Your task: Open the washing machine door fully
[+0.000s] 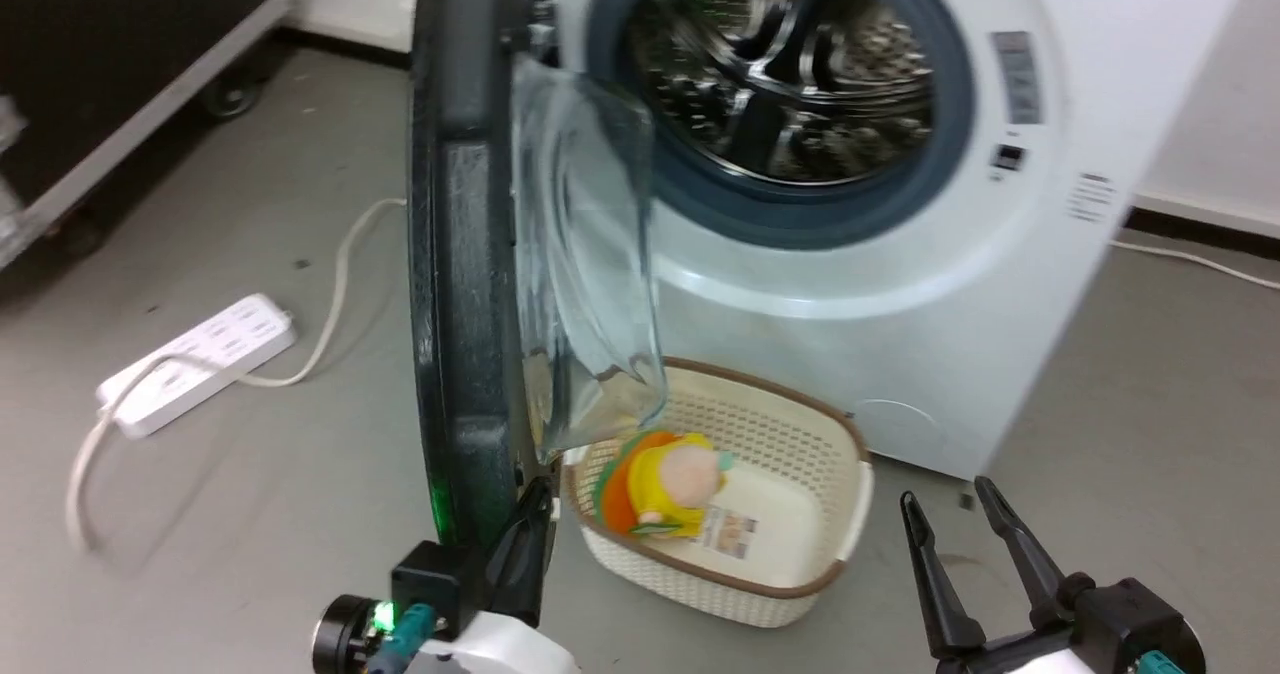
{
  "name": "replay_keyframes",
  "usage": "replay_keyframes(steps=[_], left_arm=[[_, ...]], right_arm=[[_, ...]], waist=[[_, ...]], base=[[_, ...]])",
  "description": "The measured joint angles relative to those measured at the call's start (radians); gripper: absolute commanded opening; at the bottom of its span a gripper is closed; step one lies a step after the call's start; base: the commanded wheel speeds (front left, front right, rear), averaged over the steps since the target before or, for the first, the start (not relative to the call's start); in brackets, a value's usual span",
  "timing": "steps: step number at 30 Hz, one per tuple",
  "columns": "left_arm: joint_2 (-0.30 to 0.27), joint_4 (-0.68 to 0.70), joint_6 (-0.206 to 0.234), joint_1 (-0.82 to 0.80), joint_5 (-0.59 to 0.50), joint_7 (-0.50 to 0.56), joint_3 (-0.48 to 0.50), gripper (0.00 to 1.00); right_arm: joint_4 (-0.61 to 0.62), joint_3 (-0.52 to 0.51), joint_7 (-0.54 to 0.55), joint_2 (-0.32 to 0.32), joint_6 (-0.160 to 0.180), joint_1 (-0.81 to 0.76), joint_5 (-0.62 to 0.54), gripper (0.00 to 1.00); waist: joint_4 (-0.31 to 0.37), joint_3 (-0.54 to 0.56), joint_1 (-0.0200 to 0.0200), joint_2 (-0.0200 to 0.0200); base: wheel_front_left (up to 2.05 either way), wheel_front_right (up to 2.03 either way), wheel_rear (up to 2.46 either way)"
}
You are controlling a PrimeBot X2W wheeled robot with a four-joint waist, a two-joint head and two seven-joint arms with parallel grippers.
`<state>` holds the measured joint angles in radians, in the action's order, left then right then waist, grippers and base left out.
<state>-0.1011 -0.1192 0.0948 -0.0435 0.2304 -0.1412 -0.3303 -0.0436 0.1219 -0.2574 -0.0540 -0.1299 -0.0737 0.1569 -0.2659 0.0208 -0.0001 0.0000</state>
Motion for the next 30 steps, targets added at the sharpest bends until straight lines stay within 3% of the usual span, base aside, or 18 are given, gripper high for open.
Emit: replay_keyframes(steps=[4,11,22,30], left_arm=[[-0.010,-0.007,0.009,0.001,0.021,-0.002,0.033,0.00],[-0.055,-0.036,0.022,-0.046,0.053,-0.031,0.122,0.00],[-0.190,-0.123,0.044,-0.190,0.168,-0.075,0.367,0.00],[-0.300,-0.267,0.025,-0.316,0.204,-0.104,0.478,0.00]], right_arm=[[-0.003,0.012,0.000,0.000,0.000,0.002,0.001,1.00],[-0.002,0.016,0.000,0.000,0.000,0.027,-0.022,1.00],[0.002,0.008,0.000,-0.029,0.000,0.091,-0.040,1.00],[0.022,-0.004,0.007,-0.057,0.000,0.111,-0.045,1.00]], waist=[[-0.050,-0.016,0.0000,0.0000],[-0.076,-0.097,0.0003,0.0000],[-0.060,-0.242,0.0003,0.0000],[-0.031,-0.323,0.0004,0.0000]], base=[[0.00,0.00,0.00],[0.00,0.00,0.00],[0.00,0.00,0.00],[0.00,0.00,0.00]])
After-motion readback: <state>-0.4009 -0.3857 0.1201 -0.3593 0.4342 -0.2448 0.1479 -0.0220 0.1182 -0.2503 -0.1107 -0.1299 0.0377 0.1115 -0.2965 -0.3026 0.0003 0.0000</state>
